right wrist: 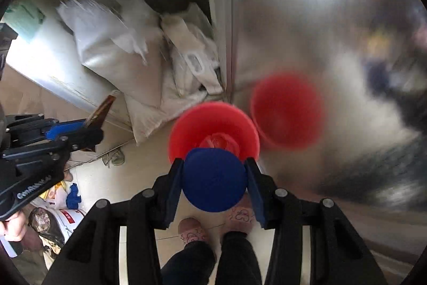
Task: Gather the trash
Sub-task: 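Carry the blue lid and sauce packet down over the red bin, then open the left tool to drop the sauce packet into the red bin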
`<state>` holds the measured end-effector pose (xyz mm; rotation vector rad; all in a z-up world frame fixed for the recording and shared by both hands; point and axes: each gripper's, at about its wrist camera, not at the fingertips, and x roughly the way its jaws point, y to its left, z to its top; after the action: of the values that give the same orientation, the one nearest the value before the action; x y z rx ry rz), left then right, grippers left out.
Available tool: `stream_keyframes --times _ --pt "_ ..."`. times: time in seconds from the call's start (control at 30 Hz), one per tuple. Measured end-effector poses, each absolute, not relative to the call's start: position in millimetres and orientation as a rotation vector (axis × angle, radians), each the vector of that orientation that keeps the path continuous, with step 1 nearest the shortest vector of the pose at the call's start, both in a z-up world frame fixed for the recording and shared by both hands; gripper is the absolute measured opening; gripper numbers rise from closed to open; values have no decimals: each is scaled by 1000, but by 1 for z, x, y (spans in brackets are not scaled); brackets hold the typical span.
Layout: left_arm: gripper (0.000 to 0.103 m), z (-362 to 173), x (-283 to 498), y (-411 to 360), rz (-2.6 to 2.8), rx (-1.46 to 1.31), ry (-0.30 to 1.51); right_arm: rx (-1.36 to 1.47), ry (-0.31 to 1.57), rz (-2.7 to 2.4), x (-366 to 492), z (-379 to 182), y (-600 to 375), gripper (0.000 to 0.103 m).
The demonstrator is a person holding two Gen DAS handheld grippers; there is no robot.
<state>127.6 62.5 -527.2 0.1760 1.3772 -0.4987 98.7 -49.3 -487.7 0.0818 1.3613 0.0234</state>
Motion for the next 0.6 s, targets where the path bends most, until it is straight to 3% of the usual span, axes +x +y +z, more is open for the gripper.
stream_keyframes --times 0.27,0.43,0.6 --pt "13 -589 137 41 -569 175 1465 116 1418 -21 103 -530 -67 43" --pt "31 -608 150 36 -584 88 1542 114 1433 -26 104 -541 -74 43" --pt "31 -616 151 31 -577 116 1556 127 1432 -30 106 -541 -81 43"
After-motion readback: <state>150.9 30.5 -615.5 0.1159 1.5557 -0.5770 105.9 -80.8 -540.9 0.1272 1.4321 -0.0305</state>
